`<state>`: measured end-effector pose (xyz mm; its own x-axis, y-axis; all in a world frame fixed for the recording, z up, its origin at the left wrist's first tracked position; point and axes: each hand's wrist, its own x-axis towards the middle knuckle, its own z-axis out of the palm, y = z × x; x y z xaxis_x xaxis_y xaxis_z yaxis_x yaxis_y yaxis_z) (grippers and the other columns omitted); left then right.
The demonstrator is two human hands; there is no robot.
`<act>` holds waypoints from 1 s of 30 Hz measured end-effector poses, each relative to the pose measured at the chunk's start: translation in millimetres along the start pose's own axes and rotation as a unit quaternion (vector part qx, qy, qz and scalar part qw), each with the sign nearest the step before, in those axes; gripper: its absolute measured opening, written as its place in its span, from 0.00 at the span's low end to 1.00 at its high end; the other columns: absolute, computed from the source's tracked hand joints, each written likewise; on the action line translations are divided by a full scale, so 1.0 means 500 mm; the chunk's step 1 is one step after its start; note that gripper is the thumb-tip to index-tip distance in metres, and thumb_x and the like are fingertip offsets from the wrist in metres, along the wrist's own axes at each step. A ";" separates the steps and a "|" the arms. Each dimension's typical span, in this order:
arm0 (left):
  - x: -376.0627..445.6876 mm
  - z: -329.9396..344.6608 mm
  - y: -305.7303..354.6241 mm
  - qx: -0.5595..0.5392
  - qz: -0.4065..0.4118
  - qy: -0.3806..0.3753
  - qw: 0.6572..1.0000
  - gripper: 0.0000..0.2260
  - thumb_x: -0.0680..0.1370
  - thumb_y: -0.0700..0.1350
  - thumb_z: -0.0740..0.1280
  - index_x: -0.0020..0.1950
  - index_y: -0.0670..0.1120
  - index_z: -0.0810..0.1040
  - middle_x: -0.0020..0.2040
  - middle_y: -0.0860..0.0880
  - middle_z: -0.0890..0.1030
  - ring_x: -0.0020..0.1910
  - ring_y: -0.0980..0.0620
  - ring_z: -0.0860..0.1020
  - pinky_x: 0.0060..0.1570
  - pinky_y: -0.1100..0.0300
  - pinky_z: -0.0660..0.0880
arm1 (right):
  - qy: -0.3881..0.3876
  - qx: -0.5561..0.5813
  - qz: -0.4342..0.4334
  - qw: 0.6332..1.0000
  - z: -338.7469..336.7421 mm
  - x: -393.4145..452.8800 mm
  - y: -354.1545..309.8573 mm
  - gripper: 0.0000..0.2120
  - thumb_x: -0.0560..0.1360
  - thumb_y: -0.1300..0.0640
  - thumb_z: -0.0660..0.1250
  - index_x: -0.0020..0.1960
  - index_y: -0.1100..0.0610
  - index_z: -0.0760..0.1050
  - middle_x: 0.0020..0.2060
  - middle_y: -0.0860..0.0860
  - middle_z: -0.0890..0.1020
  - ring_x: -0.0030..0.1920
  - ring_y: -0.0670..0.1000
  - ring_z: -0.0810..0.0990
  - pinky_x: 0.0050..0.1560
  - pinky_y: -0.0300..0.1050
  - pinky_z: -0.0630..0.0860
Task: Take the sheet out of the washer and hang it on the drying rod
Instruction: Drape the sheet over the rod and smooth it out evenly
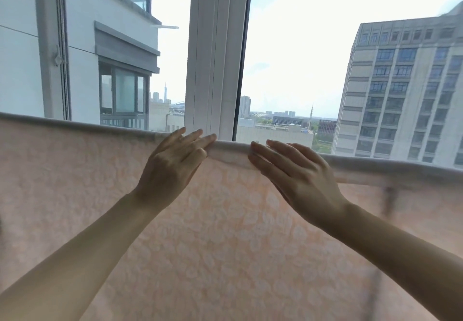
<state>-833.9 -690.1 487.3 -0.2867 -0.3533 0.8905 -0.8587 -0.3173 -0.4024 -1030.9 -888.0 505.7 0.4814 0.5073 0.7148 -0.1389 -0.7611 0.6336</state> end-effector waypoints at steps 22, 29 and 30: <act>-0.016 -0.016 -0.003 -0.006 -0.092 0.036 0.995 0.10 0.80 0.45 0.65 0.51 0.39 0.81 0.57 0.43 0.82 0.61 0.45 0.77 0.64 0.48 0.71 | -0.107 0.014 0.039 0.993 0.046 0.131 -0.094 0.25 0.78 0.58 0.54 0.75 0.56 0.64 0.69 0.59 0.72 0.64 0.62 0.75 0.62 0.60 0.74; -0.031 -0.060 -0.089 0.017 -0.113 -0.033 0.993 0.09 0.79 0.42 0.68 0.58 0.41 0.79 0.52 0.46 0.84 0.52 0.46 0.82 0.61 0.45 0.74 | -0.090 0.001 0.012 0.996 0.047 0.110 -0.077 0.28 0.75 0.61 0.67 0.74 0.56 0.66 0.70 0.60 0.71 0.64 0.61 0.75 0.59 0.58 0.76; -0.032 -0.067 -0.102 0.016 -0.115 -0.039 0.993 0.09 0.79 0.42 0.66 0.58 0.42 0.80 0.51 0.46 0.84 0.51 0.45 0.83 0.59 0.46 0.75 | -0.088 0.002 0.010 0.996 0.047 0.110 -0.078 0.27 0.75 0.61 0.64 0.74 0.56 0.66 0.70 0.59 0.71 0.64 0.61 0.76 0.59 0.58 0.76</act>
<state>-799.8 -638.9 500.7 -0.0507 -0.3350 0.9409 -0.8837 -0.4238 -0.1985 -978.9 -839.9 513.5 0.6225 0.4138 0.6643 -0.1466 -0.7721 0.6183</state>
